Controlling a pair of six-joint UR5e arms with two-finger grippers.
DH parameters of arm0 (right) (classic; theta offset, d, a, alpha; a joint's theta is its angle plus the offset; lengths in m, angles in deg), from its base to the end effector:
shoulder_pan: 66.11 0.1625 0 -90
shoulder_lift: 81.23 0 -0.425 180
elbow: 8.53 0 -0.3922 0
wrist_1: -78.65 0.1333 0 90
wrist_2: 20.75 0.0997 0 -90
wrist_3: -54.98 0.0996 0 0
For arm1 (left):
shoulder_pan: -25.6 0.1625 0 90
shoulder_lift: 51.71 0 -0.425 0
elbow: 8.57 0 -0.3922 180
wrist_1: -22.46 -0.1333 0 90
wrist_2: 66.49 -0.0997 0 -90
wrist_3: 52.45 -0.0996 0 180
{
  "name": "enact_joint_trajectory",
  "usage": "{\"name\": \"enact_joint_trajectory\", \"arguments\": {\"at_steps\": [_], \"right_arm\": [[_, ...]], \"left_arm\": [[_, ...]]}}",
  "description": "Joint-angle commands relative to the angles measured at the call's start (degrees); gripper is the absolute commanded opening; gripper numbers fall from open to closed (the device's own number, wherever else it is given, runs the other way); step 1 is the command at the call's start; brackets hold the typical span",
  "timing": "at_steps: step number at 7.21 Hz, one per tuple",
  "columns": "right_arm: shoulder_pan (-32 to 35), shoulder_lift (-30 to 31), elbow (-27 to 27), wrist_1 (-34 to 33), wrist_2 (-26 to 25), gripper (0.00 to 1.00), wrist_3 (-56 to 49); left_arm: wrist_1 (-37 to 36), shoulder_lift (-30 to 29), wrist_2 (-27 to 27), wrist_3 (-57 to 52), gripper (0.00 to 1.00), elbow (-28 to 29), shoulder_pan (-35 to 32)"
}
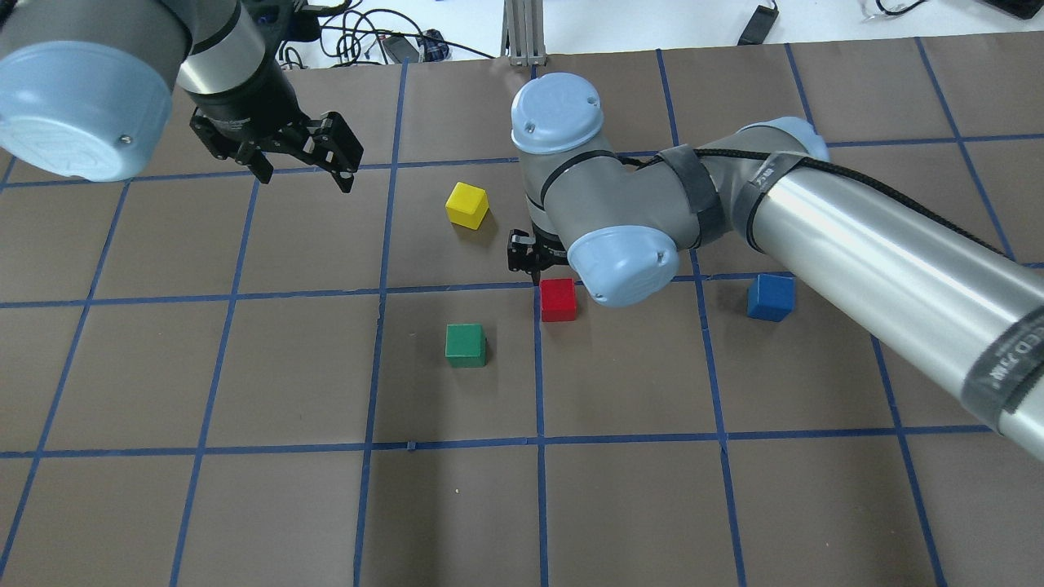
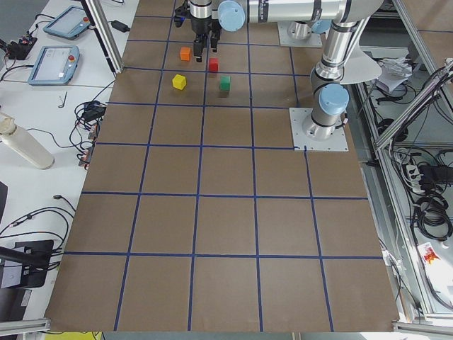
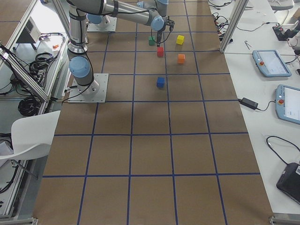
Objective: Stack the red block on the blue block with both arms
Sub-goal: 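Lower the right gripper onto the red cube and grasp it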
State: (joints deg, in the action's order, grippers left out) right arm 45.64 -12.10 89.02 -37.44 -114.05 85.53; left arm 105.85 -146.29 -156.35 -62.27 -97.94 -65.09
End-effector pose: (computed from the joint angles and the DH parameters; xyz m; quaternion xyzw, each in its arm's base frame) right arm 0.3378 -0.5025 0.2696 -0.0761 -0.9965 -0.0056 0.0348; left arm -0.1399 -0.5278 0.4643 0.0916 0.9955 -0.0232 0.0006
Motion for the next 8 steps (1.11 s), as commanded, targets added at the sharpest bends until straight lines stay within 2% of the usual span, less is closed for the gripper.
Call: {"name": "enact_joint_trajectory", "arguments": {"at_steps": [1, 3, 5, 6, 7, 8], "right_arm": [[0.3, -3.7, -0.1, -4.7, 0.4, 1.0, 0.5], [0.3, -7.0, -0.2, -8.2, 0.7, 1.0, 0.5], [0.3, -7.7, 0.7, -8.5, 0.7, 1.0, 0.5], [0.3, -8.0, 1.4, -8.5, 0.8, 0.87, 0.1], [0.3, -7.9, 1.7, -8.0, 1.1, 0.41, -0.3], [0.3, -7.8, 1.4, -7.8, 1.1, 0.23, -2.1]], "left_arm": [[0.6, 0.8, -0.1, -0.4, 1.0, -0.4, 0.0], [0.6, 1.0, -0.1, -0.4, 1.0, -1.2, 0.0], [-0.1, 0.9, 0.1, -0.4, 1.0, -2.3, 0.0], [-0.2, 0.9, 0.1, -0.4, 1.0, -2.4, 0.0], [-0.2, 1.0, 0.1, -0.4, 1.0, -2.5, 0.0], [-0.2, 1.0, 0.2, -0.4, 1.0, -2.4, 0.0]]}}
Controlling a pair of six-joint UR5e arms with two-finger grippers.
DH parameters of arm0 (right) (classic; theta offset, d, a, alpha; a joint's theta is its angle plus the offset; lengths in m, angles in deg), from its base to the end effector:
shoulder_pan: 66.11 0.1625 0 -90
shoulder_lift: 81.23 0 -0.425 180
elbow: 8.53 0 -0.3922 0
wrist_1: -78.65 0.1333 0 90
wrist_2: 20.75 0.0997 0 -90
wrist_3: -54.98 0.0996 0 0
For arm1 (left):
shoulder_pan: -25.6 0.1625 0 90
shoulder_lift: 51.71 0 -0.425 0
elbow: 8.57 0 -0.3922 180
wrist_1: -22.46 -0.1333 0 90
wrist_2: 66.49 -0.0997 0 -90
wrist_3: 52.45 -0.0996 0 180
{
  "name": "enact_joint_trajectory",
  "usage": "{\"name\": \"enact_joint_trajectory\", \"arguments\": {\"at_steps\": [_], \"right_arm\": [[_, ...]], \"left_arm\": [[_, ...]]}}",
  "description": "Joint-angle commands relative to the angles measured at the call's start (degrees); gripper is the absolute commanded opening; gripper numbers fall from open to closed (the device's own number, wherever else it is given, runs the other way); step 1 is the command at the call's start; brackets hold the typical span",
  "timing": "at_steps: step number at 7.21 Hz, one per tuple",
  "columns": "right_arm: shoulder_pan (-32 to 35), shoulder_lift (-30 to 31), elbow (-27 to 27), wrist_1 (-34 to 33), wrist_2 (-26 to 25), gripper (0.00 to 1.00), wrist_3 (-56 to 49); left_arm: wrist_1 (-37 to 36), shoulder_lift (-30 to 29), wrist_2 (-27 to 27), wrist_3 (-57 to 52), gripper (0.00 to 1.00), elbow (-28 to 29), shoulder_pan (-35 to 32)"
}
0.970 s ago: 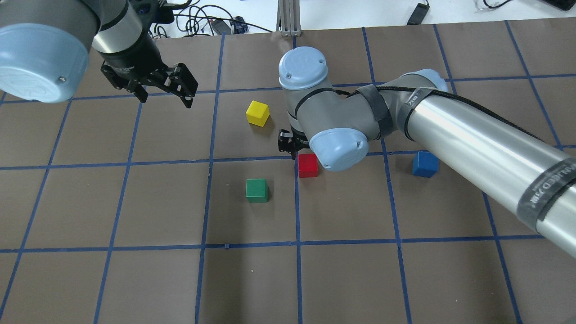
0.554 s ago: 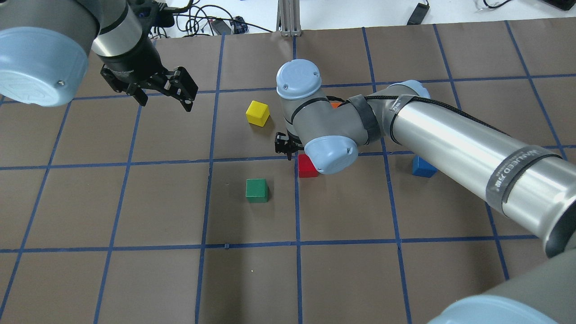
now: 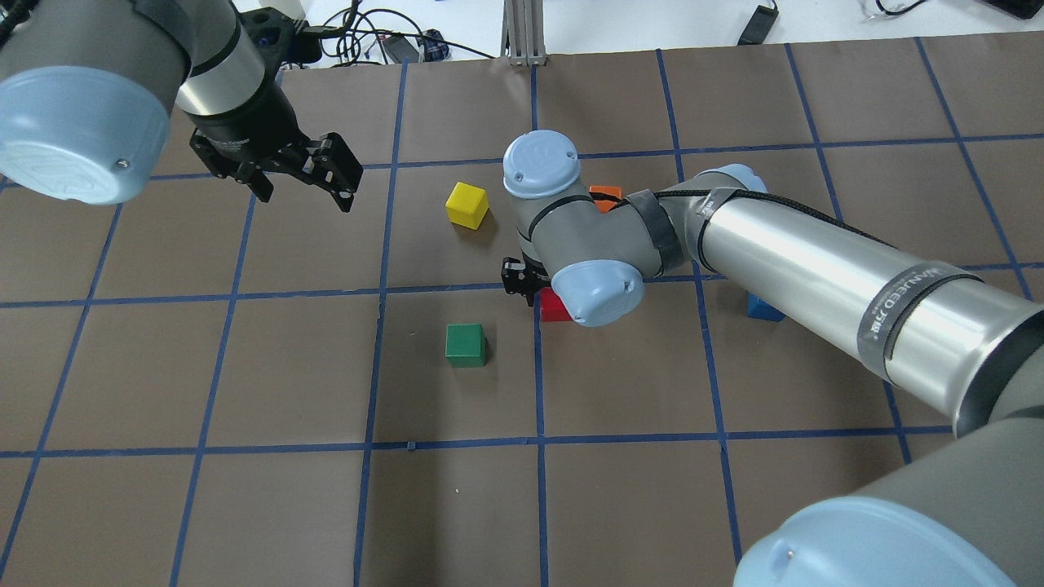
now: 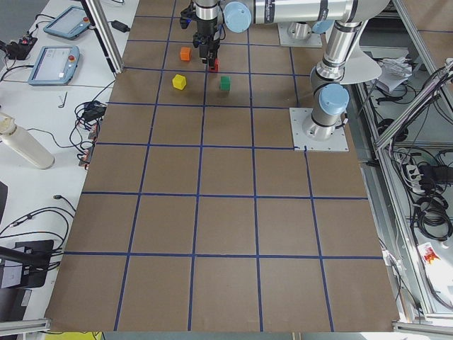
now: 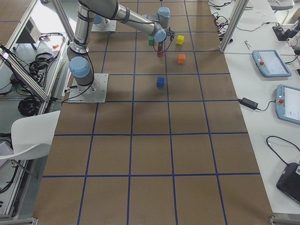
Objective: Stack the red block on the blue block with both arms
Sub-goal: 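Lower the right gripper onto the red cube and grasp it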
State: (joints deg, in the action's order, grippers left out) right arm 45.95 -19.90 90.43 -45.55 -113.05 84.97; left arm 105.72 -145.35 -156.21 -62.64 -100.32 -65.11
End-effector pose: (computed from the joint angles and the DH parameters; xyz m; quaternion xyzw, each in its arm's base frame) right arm 0.3482 -0.5150 0.1906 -0.0685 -0.9970 -0.0181 0.0312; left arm -0.1402 -0.5178 0.4526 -0.0950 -0.9954 0.0119 0.0015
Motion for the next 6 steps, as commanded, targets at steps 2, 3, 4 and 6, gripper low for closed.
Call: {"name": "enact_joint_trajectory", "arguments": {"at_steps": [2, 3, 4, 6], "right_arm": [[-1.2, 2.4, -0.1, 1.6, 0.1, 0.21, -5.1], [-2.2, 3.6, 0.4, 1.9, -0.2, 0.21, -8.9], [-4.5, 5.3, 0.1, 4.1, -0.4, 0.21, -10.6], [-13.7, 8.9, 0.6, 8.0, -0.9, 0.21, -20.5]], "left_arm": [[0.0, 0.1, 0.2, 0.0, 1.0, 0.0, 0.1], [0.0, 0.1, 0.2, 0.0, 1.0, 0.0, 0.2], [0.0, 0.1, 0.1, -0.1, 1.0, 0.0, 0.2], [-0.1, 0.0, 0.4, 0.1, 1.0, -0.1, 0.1]]}}
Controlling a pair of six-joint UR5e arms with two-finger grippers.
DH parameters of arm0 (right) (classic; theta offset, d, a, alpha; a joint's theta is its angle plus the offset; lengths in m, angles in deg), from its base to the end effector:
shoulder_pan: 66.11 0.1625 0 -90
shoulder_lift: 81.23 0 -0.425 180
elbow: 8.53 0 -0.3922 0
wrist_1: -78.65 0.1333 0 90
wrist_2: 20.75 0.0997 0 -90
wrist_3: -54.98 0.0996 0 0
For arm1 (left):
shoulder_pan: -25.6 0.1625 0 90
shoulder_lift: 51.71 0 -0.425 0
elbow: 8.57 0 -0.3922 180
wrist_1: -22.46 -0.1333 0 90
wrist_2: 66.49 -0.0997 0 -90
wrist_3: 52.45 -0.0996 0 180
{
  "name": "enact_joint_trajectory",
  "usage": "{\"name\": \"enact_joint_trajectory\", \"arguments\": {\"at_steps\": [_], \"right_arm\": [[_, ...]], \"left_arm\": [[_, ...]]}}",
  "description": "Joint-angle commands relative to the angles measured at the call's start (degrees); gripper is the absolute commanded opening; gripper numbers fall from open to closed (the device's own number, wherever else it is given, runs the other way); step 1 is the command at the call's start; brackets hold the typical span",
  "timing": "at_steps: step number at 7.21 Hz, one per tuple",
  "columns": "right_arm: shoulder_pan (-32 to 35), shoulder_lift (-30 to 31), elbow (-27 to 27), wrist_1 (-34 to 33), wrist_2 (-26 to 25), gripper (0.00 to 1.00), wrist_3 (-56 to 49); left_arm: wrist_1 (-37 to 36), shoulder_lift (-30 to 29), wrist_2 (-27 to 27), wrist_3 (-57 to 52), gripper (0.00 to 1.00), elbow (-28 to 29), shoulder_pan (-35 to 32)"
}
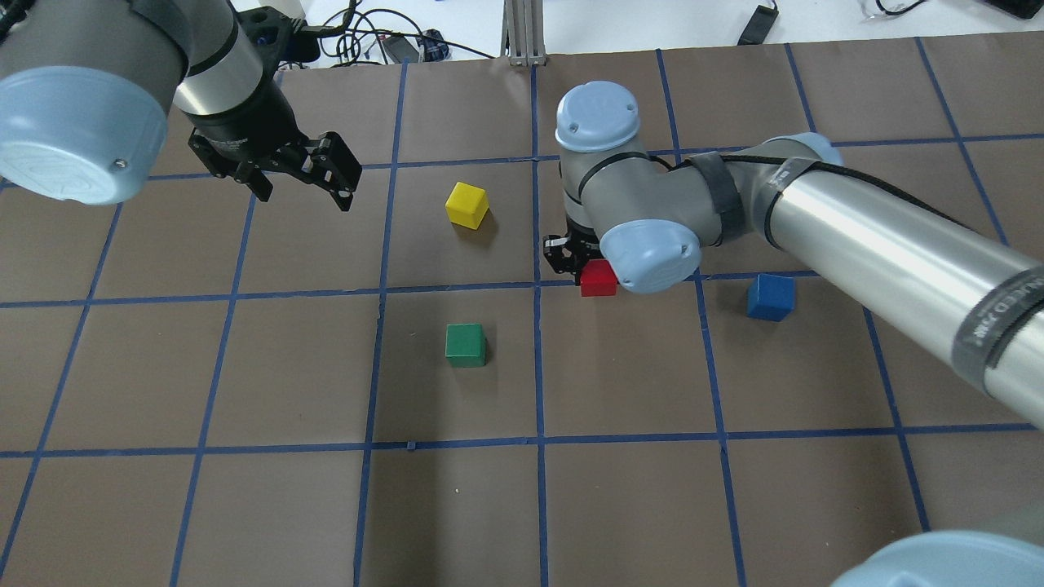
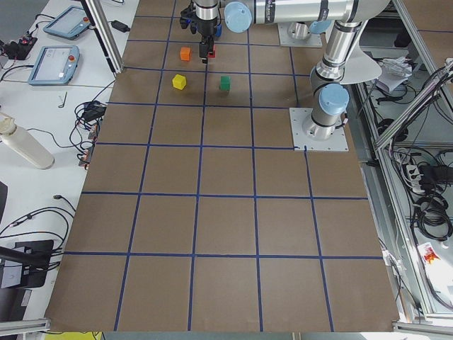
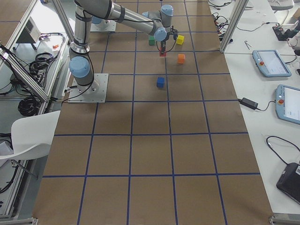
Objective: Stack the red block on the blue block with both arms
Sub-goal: 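Carry the red cube with the right gripper over the blue cube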
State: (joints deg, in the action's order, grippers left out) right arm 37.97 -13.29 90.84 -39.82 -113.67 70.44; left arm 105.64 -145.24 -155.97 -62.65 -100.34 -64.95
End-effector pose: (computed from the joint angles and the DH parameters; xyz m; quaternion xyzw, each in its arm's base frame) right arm 0.2676 -0.5398 0.2474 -0.0114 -0.9993 -0.0185 0.0312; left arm -0.1392 -0.5177 0.4535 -0.0937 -0.9955 0.0136 0.0034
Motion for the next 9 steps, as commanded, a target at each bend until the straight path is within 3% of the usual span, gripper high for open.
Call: {"name": "enact_joint_trajectory", "arguments": {"at_steps": [1, 3, 5, 9], "right_arm": [[-10.1, 4.4, 1.7, 2.9, -0.2, 0.21, -11.3], [-18.4, 8.7, 7.3, 1.8, -0.2, 0.21, -23.4], [-24.8, 10.7, 9.8, 1.0, 0.2, 0.18, -18.7], [-25.2, 10.7, 11.4, 1.1, 0.5, 0.17, -13.8]], "left_arm": [[0.0, -0.1, 0.2, 0.3, 1.0, -0.1, -0.1], [0.0, -0.3, 0.3, 0.4, 1.0, -0.2, -0.2], [0.1, -0.8, 0.3, 0.7, 1.0, -0.2, -0.3], [0.0, -1.0, 0.4, 0.4, 1.0, -0.2, -0.3]]}}
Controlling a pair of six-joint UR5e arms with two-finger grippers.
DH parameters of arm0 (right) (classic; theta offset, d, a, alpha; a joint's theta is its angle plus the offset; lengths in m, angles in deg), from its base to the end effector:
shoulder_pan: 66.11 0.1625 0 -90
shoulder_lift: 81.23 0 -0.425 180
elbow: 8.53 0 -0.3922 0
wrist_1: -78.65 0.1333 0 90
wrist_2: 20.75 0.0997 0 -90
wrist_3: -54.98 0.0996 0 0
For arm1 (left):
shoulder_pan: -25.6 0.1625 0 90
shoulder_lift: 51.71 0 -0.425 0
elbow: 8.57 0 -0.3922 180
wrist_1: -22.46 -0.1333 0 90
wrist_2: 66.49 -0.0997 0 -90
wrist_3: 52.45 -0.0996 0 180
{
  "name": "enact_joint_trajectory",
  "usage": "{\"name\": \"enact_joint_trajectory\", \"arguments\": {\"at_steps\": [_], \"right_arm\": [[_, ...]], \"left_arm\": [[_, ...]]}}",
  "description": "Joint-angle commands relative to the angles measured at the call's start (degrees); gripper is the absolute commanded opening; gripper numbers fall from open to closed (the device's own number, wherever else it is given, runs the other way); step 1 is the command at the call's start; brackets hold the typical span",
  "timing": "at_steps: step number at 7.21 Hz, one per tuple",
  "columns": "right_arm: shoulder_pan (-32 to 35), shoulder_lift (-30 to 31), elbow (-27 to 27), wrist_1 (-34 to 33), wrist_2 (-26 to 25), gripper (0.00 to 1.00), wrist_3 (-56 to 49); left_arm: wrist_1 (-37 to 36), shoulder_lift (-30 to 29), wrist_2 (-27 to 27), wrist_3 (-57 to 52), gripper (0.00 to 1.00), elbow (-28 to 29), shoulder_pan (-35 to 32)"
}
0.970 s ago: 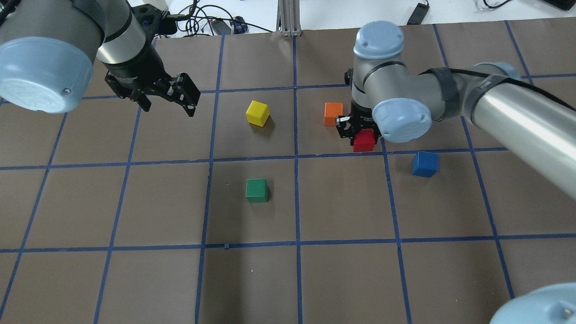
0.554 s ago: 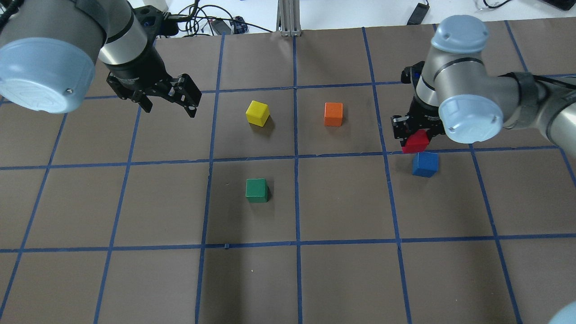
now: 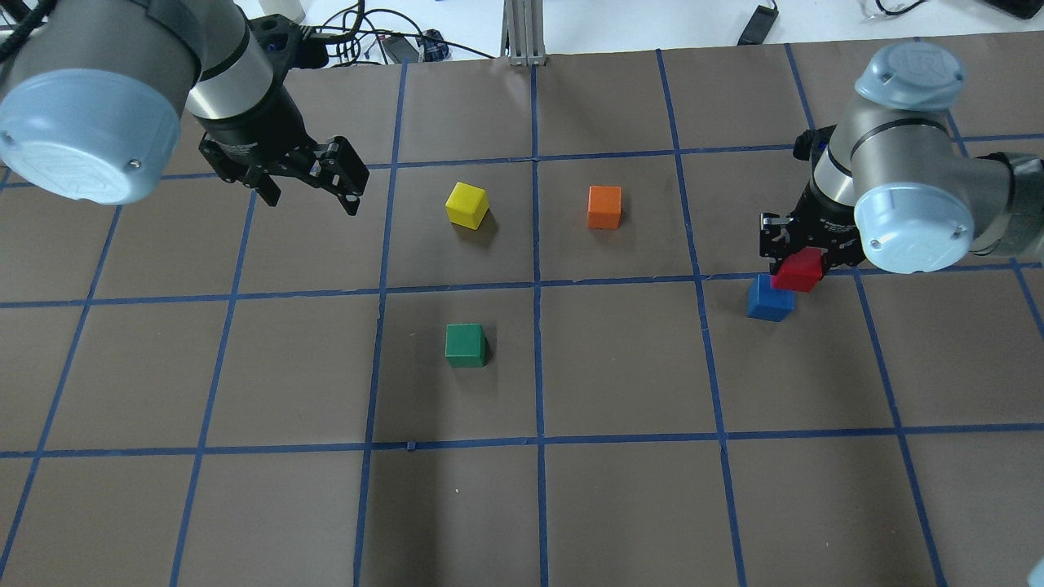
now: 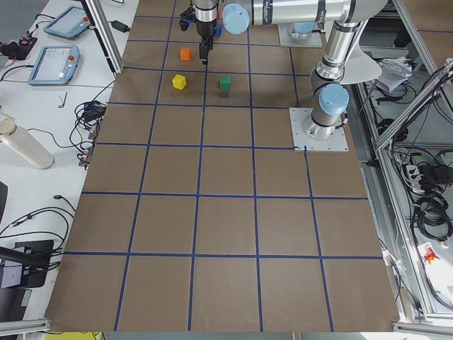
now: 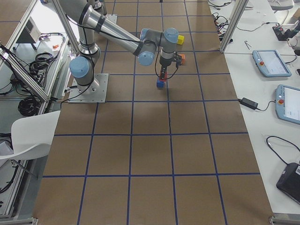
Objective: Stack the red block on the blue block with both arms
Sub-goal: 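Carry the red cube with the right gripper over the blue cube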
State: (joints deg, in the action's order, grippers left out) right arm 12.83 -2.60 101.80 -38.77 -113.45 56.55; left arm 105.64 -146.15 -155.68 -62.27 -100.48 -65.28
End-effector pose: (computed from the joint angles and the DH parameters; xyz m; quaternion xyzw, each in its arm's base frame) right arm 0.0285 -0.5247 0.2664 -0.1090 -0.9931 -0.0392 0.0204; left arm -0.1427 -0.5211 0.4441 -0.0933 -0.9956 0.0046 0.0067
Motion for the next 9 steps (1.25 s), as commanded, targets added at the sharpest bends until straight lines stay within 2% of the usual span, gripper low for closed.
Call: {"name": "enact_joint_trajectory", "arguments": {"at_steps": [1, 6, 9], "right_arm": [[0.0, -0.1, 0.4, 0.2, 0.5, 0.18, 0.0], [0.0, -0.6, 0.4, 0.0, 0.6, 0.22, 0.0], [0.0, -0.8, 2.3, -3.3, 2.1, 0.24, 0.0]], "left_arm": [[0.0, -0.2, 0.0, 0.0, 1.0, 0.1, -0.1], [0.0, -0.1, 0.1, -0.1, 1.0, 0.1, -0.2], [-0.2, -0.2, 0.0, -0.2, 1.0, 0.1, -0.1]]}}
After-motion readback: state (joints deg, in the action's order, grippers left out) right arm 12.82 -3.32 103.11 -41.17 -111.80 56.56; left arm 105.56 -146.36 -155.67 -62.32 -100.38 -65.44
